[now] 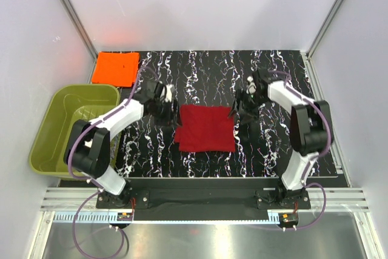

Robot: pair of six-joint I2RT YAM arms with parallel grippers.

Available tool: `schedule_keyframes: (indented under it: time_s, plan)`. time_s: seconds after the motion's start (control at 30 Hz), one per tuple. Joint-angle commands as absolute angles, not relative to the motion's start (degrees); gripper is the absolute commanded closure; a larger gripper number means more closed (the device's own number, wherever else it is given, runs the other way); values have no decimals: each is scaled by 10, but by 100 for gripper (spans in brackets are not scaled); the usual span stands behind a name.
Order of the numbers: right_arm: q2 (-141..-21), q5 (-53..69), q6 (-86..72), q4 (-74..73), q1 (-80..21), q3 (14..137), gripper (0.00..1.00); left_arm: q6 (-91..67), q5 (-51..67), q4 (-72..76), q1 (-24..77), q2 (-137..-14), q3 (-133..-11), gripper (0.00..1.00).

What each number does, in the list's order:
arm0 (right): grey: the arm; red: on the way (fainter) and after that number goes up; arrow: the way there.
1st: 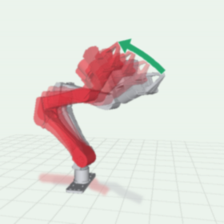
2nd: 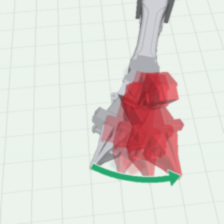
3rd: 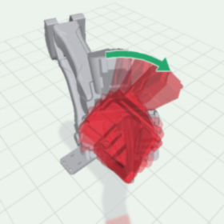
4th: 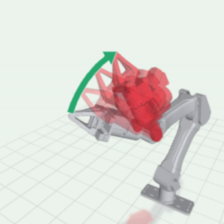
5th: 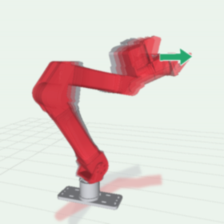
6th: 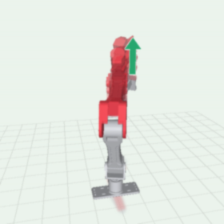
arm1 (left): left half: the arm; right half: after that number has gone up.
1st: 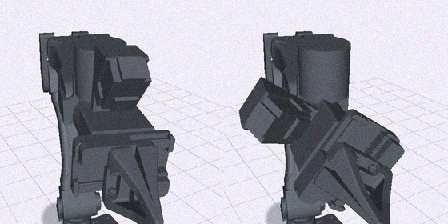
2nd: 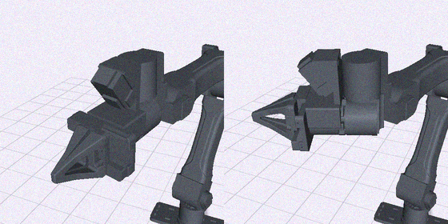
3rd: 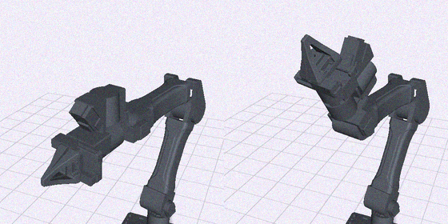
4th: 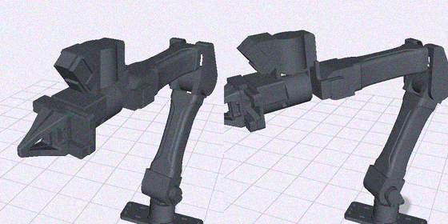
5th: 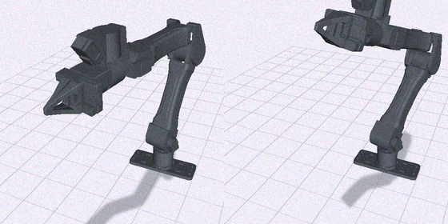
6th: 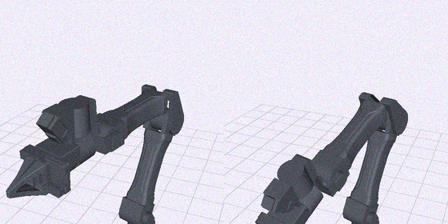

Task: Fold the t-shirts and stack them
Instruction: Fold the tshirt

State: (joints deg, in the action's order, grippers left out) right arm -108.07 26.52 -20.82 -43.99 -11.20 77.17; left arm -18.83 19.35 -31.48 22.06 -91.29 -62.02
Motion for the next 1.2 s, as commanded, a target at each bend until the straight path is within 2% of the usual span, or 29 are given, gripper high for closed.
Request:
schedule_keyframes:
  time_s: [0.0, 0.2, 0.43, 0.53, 0.63, 0.67, 0.7, 0.77, 0.8, 0.83, 0.9, 1.03, 1.1, 1.13, 1.17]
  plan:
    - [-997, 327, -222, -443, -118, 674, 24, -221, 267, -266, 228, -913, -569, 35]
    - [-957, 358, -250, -379, -128, 566, 27, -229, 264, -243, 238, -940, -561, 33]
    - [-968, 376, -272, -330, -147, 517, 36, -242, 265, -235, 259, -939, -519, 34]
    - [-980, 380, -274, -314, -147, 510, 41, -246, 275, -225, 259, -946, -512, 39]
    - [-995, 379, -276, -307, -147, 511, 52, -255, 285, -213, 260, -954, -503, 49]
    - [-996, 374, -278, -309, -147, 510, 61, -257, 284, -210, 260, -954, -500, 55]
    - [-995, 368, -279, -310, -147, 509, 64, -260, 280, -211, 259, -954, -498, 65]
    - [-986, 341, -286, -320, -147, 501, 75, -265, 276, -207, 260, -954, -490, 78]
    - [-977, 316, -289, -325, -147, 492, 79, -265, 266, -210, 260, -955, -488, 95]
    - [-973, 304, -294, -328, -147, 492, 83, -265, 258, -214, 259, -957, -488, 100]
    - [-961, 280, -308, -333, -147, 476, 92, -265, 246, -221, 259, -955, -483, 100]
    - [-941, 265, -335, -326, -147, 447, 96, -269, 224, -222, 260, -947, -472, 100]
    - [-938, 267, -337, -324, -147, 441, 96, -269, 225, -227, 260, -947, -473, 100]
    - [-938, 269, -337, -325, -147, 443, 93, -267, 228, -228, 260, -944, -475, 100]
    - [-935, 270, -326, -330, -147, 448, 87, -265, 230, -235, 260, -944, -478, 95]
